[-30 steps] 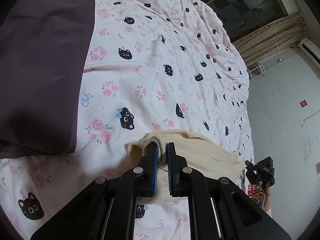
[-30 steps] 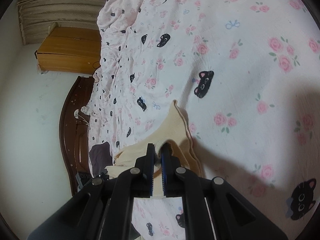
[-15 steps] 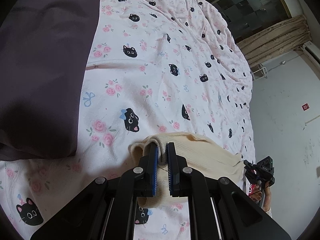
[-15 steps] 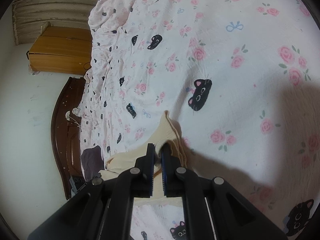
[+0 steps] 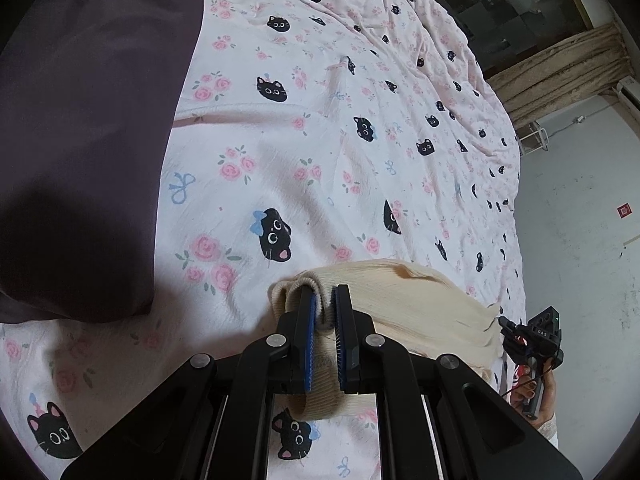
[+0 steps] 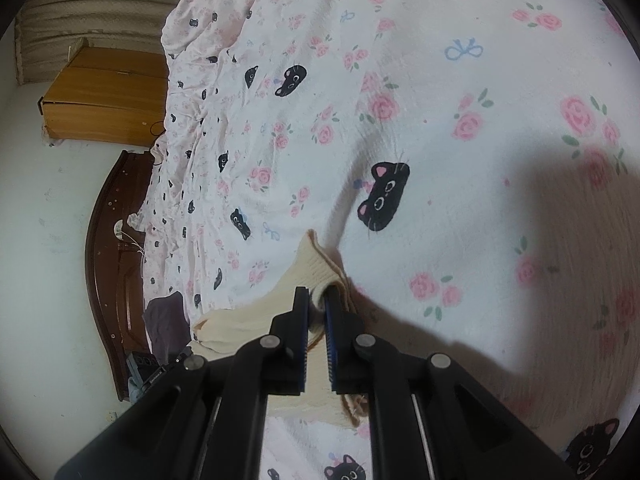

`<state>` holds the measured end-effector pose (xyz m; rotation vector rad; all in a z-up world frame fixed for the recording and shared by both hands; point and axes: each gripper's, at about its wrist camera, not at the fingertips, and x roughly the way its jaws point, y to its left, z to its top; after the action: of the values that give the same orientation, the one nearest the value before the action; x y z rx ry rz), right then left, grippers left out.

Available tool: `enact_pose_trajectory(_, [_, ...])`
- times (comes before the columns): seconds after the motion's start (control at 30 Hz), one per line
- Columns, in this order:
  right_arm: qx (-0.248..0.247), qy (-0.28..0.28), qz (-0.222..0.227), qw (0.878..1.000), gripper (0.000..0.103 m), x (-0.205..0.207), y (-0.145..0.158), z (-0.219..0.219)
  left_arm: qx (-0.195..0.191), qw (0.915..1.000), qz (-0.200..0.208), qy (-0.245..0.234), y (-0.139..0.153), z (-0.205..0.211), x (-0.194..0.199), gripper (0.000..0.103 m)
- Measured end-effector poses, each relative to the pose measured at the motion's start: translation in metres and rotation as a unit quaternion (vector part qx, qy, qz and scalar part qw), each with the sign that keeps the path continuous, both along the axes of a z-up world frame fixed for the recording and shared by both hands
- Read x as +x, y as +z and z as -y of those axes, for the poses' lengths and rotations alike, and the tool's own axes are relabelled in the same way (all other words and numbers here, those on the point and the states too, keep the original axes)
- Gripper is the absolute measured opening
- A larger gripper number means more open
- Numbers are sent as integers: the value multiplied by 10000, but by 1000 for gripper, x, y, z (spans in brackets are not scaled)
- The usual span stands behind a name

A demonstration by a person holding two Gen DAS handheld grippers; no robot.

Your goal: Fold clothes

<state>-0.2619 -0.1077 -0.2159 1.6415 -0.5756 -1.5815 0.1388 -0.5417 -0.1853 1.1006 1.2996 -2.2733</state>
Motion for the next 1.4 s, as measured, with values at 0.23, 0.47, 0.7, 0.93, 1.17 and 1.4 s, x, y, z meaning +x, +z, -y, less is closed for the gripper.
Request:
enact_pose_trajectory(0.23, [116,62,-59,9999,10,-1,1,2,-88,9999,59,7,2,-2,1,8])
enact_pose_trajectory(0.47, [174,24,-78,9998,13,-6,4,3,376,9989,-157,230,-5,6,9,9])
enact_pose_trajectory(0.7, [250,-138,-324,9991,37,-15,21,-4,794,9949,-403,483,-10,15,23,13])
enact_pose_trajectory(0.93, [-17,693,-535,9962,37,16,54,21,861,9919,-554,755,-11,21,33,31])
enact_pose_trajectory(1.17, [-131,1796,51,9836,43,91,48,60,362,9971,-441,505,0,-4,35,31])
enact_pose_trajectory(1.4, [-199,1761,738,9814,43,116,19,72,108,9986,-434,266,-5,-27,40,31])
